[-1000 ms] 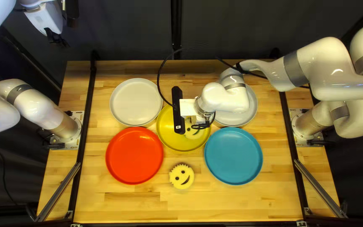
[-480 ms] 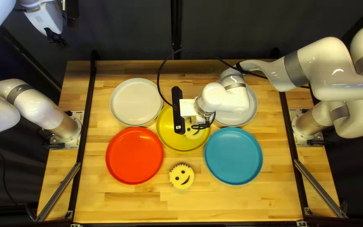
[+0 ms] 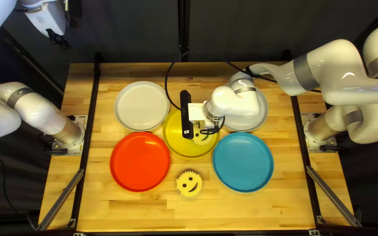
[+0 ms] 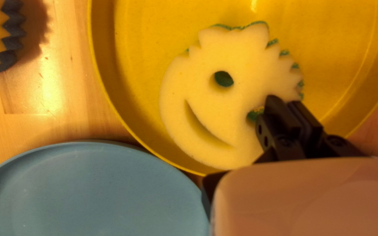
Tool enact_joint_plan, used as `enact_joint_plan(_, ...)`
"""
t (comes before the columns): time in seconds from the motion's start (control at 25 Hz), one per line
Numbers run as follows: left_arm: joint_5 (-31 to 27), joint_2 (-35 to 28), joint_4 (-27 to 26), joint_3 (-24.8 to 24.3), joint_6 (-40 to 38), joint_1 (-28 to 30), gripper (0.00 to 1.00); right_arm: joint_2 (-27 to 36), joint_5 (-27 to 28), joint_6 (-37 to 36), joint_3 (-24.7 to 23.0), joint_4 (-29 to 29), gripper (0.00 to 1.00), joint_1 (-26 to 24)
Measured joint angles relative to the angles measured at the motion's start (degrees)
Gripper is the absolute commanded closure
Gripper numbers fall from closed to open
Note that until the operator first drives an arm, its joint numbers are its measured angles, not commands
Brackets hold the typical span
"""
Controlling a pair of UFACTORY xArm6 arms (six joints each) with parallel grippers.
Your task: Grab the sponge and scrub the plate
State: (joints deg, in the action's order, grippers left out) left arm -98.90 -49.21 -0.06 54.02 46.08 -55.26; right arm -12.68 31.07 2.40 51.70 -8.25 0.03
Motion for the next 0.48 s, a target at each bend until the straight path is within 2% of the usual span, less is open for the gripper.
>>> enact_joint_plan(0.28,0.00,0.00,0.00,0.00,0.00,0.00,0.00,0.15,-2.00,-4.50,-1.58,0.17,1.00,-5.16)
enact_joint_plan(0.48,0.00,0.00,0.00,0.00,0.00,0.00,0.00,-0.95,-3.08,-7.46,-1.01,-0.32,1.00,-8.26)
